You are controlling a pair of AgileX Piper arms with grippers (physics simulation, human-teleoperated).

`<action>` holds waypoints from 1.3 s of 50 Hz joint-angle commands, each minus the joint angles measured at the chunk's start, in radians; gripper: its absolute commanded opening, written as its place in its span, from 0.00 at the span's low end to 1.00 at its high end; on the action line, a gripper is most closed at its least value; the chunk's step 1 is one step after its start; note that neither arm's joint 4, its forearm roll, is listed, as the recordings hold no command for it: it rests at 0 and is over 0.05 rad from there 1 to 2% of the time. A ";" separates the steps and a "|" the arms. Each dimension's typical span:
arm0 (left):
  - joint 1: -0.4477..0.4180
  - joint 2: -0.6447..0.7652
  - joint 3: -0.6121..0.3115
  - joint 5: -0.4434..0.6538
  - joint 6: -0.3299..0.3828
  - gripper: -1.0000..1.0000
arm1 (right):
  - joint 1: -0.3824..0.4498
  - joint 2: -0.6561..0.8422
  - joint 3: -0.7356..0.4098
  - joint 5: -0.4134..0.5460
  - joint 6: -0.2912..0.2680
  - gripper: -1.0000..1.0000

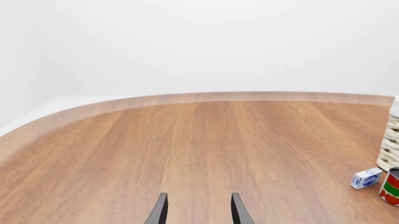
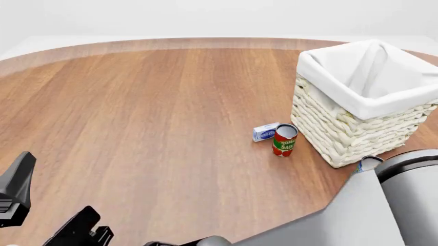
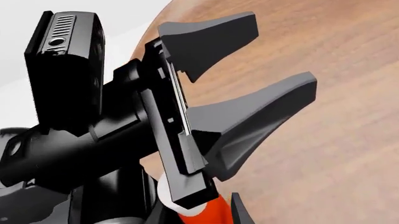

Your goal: Pick up the ketchup, and put it in the basket.

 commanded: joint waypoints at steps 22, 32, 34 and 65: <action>0.000 0.000 0.000 0.000 0.000 1.00 | -0.040 -0.027 0.015 -0.020 -0.001 0.00; 0.000 0.000 0.000 0.000 0.000 1.00 | -0.052 -0.061 0.037 -0.030 -0.003 0.00; 0.000 0.000 0.000 0.000 0.000 1.00 | -0.056 -0.070 0.043 -0.035 -0.003 0.00; 0.000 0.000 0.000 0.000 0.000 1.00 | -0.168 -0.128 0.090 -0.062 0.010 0.00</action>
